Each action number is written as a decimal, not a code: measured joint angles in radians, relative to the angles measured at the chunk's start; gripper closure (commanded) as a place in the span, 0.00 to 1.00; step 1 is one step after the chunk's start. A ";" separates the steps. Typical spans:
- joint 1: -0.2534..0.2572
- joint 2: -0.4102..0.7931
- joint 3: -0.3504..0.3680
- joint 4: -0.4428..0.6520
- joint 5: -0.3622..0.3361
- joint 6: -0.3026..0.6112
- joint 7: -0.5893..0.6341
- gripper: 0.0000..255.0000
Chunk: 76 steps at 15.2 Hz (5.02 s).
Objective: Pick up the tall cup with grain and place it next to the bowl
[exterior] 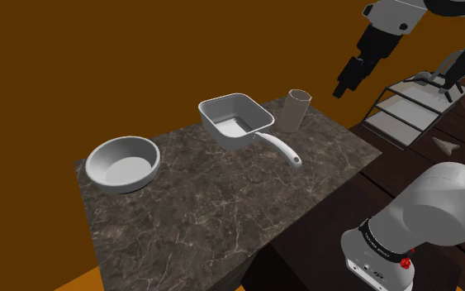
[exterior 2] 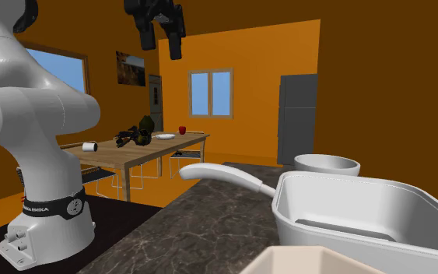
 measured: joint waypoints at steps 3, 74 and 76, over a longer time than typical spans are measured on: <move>-0.005 0.041 -0.013 0.005 -0.008 0.033 -0.012 0.00; -0.084 0.903 -0.224 0.543 0.035 0.296 -0.268 1.00; -0.083 0.898 -0.223 0.566 0.034 0.269 -0.265 1.00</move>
